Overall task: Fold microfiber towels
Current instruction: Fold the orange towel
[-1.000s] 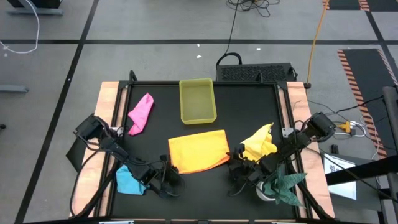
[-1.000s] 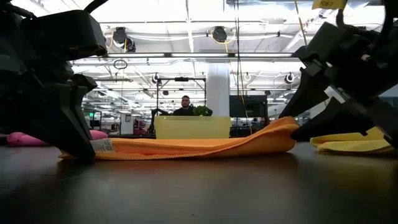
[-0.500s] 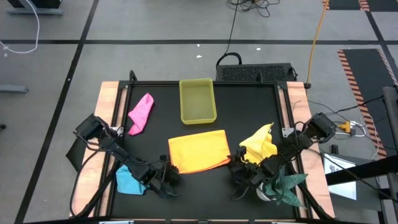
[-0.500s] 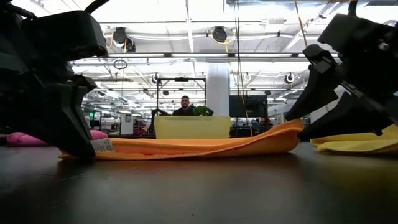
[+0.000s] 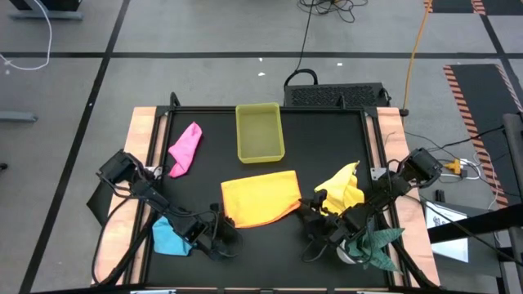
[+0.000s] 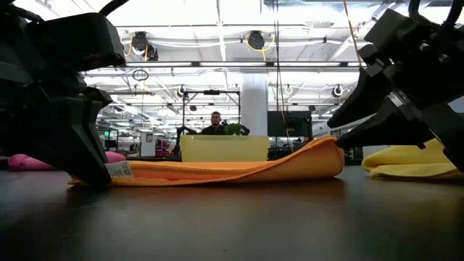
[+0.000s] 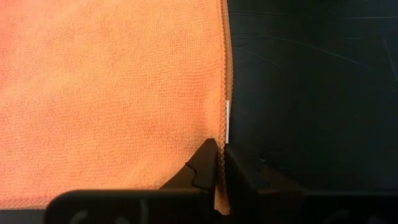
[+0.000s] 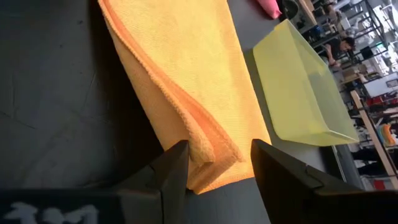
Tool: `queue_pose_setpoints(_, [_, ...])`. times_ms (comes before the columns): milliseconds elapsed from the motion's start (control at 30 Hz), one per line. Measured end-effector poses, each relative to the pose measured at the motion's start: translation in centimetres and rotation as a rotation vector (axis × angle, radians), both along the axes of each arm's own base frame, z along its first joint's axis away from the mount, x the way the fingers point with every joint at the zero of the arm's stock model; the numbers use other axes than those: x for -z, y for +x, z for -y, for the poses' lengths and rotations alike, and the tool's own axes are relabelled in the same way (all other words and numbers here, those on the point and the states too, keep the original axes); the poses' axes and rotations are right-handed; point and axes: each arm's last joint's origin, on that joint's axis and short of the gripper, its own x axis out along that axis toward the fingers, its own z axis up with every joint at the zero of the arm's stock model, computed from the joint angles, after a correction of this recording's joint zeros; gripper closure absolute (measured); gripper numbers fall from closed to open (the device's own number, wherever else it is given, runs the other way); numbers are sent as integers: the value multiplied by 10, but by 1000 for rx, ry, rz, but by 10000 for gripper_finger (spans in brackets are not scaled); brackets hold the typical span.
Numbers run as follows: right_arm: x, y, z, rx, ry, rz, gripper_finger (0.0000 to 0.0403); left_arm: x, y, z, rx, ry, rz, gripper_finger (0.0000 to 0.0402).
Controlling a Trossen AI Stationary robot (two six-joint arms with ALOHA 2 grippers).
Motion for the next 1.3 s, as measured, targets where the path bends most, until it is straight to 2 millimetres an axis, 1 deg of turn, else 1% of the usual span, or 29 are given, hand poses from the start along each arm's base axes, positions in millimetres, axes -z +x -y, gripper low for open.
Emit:
queue_pose_setpoints(267, [0,0,0,22,28,24,237,0,0,0,-1,-1,0,371])
queue_pose_setpoints(567, [-1,3,6,97,41,93,237,0,0,0,-3,-3,0,371])
queue_pose_setpoints(700, [-1,5,8,109,49,96,237,0,0,0,-3,-2,0,371])
queue_pose_setpoints(967, [2,8,10,53,162,-16,237,0,0,0,-3,-2,0,371])
queue_pose_setpoints(1100, [3,9,12,28,161,-55,237,0,0,0,-4,-3,1,371])
queue_pose_setpoints(1300, [3,10,12,-16,92,-91,237,0,0,0,-6,-5,1,371])
